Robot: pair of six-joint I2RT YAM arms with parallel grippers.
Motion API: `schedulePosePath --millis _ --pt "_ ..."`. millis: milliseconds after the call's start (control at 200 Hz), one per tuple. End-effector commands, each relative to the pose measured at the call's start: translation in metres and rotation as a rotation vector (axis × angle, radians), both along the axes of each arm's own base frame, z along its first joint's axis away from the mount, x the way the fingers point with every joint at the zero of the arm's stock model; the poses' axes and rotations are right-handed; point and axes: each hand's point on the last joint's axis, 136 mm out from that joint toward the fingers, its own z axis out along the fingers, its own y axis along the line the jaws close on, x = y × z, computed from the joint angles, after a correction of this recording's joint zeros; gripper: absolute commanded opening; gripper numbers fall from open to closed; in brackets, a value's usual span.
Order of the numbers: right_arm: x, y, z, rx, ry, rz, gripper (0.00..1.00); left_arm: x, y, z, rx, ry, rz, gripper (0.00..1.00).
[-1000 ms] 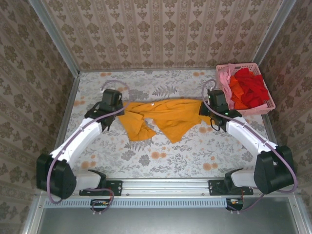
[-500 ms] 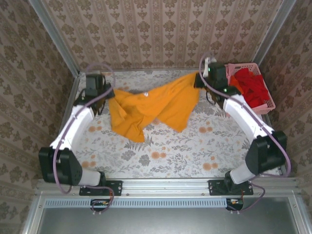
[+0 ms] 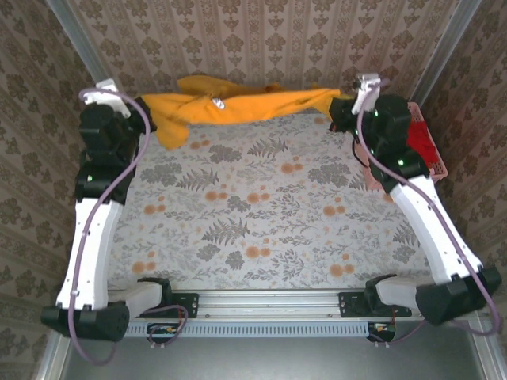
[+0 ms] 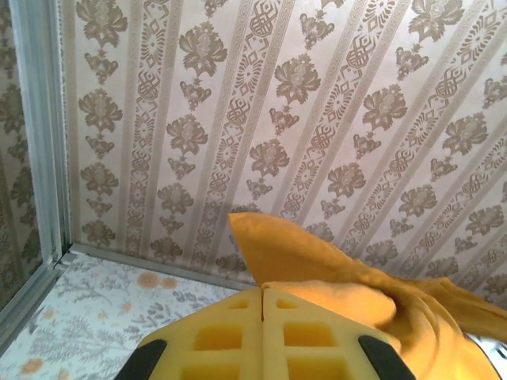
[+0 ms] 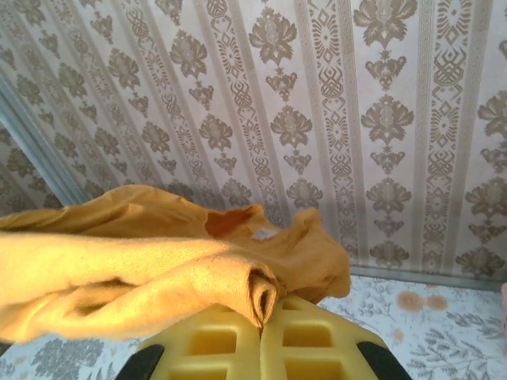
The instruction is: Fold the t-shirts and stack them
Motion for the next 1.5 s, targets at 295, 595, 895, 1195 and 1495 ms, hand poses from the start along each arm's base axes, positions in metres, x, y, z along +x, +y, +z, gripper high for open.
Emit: schedulePosePath --millis 295,595,895,1195,1495 --pt "-0.029 -0.004 -0.192 -0.046 0.449 -0.02 0.97 -0.01 -0.003 -0.217 -0.045 0.499 0.005 1.0" --pt "-0.039 0.026 -0.273 -0.074 0.647 0.036 0.97 -0.065 0.015 -0.321 -0.088 0.775 0.167 1.0" --pt "-0.022 0.011 -0.34 -0.092 0.856 -0.15 0.77 -0.092 0.005 -0.375 -0.262 0.872 0.255 1.0" --pt "-0.011 0.024 -0.363 0.005 0.933 -0.116 0.37 -0.092 0.007 -0.399 -0.303 0.92 0.329 0.82" --pt "-0.003 0.028 -0.343 0.034 0.869 -0.098 0.0 -0.083 0.013 -0.399 -0.256 0.919 0.355 0.15"
